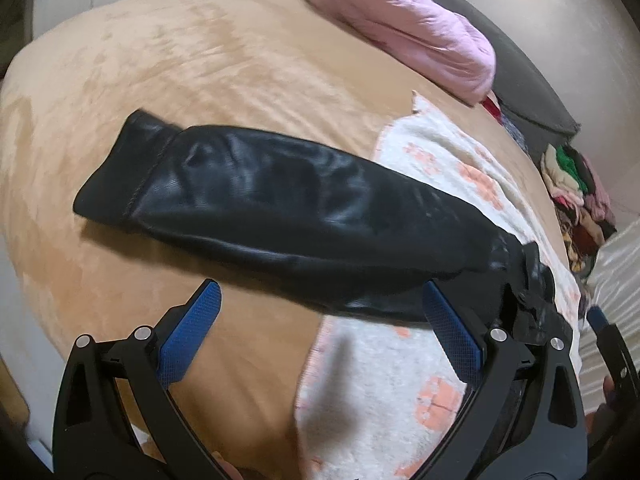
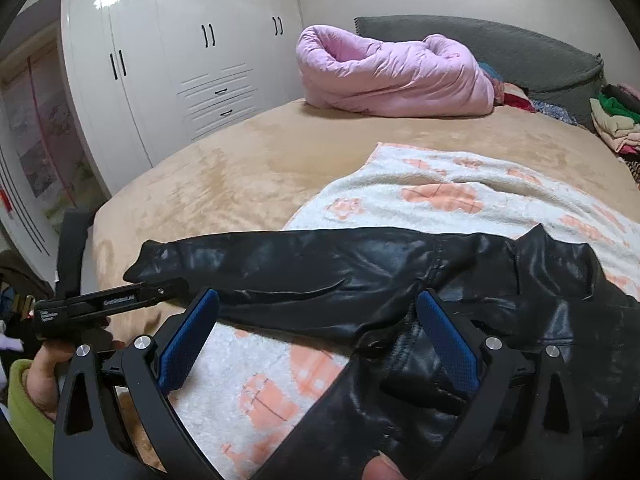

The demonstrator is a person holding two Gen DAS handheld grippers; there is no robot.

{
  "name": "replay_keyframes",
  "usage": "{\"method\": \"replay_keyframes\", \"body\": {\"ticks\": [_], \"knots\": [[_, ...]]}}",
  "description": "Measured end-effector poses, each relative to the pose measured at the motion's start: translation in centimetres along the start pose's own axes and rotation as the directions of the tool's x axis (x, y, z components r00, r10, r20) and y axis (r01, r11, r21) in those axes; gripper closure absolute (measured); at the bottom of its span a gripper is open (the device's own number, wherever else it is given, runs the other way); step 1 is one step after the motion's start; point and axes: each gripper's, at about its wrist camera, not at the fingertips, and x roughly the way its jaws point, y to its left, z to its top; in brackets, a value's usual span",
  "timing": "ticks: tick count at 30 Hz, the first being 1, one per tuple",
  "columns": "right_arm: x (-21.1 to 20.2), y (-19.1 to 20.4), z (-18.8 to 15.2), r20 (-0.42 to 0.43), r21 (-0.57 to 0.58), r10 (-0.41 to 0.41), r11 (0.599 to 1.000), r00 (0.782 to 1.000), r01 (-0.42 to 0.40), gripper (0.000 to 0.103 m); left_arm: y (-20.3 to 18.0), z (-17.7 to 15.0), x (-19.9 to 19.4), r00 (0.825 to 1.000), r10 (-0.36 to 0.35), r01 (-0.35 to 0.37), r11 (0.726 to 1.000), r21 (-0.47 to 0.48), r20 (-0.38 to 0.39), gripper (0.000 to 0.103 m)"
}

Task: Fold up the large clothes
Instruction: 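Grasp the other sleeve cuff with the left gripper, then lift the sleeve with the left gripper and fold it over the jacket body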

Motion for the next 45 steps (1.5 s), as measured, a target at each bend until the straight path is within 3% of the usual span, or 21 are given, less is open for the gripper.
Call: {"method": "replay_keyframes", "body": {"ticks": [10, 19, 20, 21, 22, 23, 24, 25, 28, 35, 39, 45], "knots": [[0.8, -1.0, -1.4, -0.043, 0.016, -0.015, 1.000, 0.999, 0.016, 0.004, 3.9, 0.3, 2.2, 0.998, -0.055, 0.048, 0.982, -0.181, -0.034, 0.009], [0.3, -4.3, -2.8, -0.055, 0.073, -0.071, 0.995, 0.996, 0.075, 0.004, 6.3, 2.4, 2.8, 0.993, -0.059, 0.085, 0.961, -0.264, 0.104, 0.012], [0.1, -4.8, -3.0, -0.057, 0.083, -0.080, 0.993, 0.995, 0.085, 0.004, 6.2, 2.7, 2.7, 0.993, -0.037, 0.066, 0.963, -0.263, 0.114, 0.016], [-0.1, -5.2, -3.2, -0.058, 0.091, -0.085, 0.992, 0.995, 0.090, 0.004, 6.2, 3.0, 2.6, 0.993, -0.017, 0.048, 0.964, -0.263, 0.119, 0.030], [-0.4, -5.9, -3.5, -0.056, 0.104, -0.092, 0.990, 0.994, 0.098, 0.004, 6.3, 3.3, 2.3, 0.991, 0.004, 0.032, 0.962, -0.269, 0.132, 0.050], [-0.7, -6.3, -3.7, -0.055, 0.113, -0.101, 0.988, 0.993, 0.107, 0.004, 6.3, 3.6, 2.1, 0.990, 0.011, 0.029, 0.961, -0.275, 0.143, 0.059], [-1.0, -6.7, -3.8, -0.053, 0.120, -0.108, 0.986, 0.993, 0.114, 0.004, 6.3, 3.8, 1.8, 0.988, 0.018, 0.026, 0.961, -0.276, 0.156, 0.076], [-1.5, -7.2, -4.0, -0.048, 0.130, -0.114, 0.984, 0.992, 0.119, 0.004, 6.1, 4.1, 1.2, 0.985, 0.031, 0.016, 0.963, -0.269, 0.170, 0.089], [-2.9, -8.7, -4.5, -0.035, 0.160, -0.134, 0.977, 0.990, 0.138, 0.004, 5.0, 4.6, -0.9, 0.976, -0.015, 0.066, 0.971, -0.229, 0.217, 0.098], [-6.6, -12.3, -6.1, -0.004, 0.249, -0.186, 0.951, 0.983, 0.181, 0.004, -1.7, 5.5, -6.2, 0.942, -0.104, 0.127, 0.991, -0.052, 0.319, 0.101], [-8.7, -13.9, -6.9, 0.023, 0.286, -0.207, 0.939, 0.978, 0.192, 0.004, -6.7, 5.5, -8.9, 0.916, -0.185, 0.177, 0.983, 0.055, 0.357, 0.102], [-11.6, -16.3, -7.9, 0.061, 0.349, -0.236, 0.916, 0.970, 0.200, 0.004, -12.8, 5.0, -11.0, 0.892, -0.268, 0.216, 0.960, 0.177, 0.366, 0.102]]}}
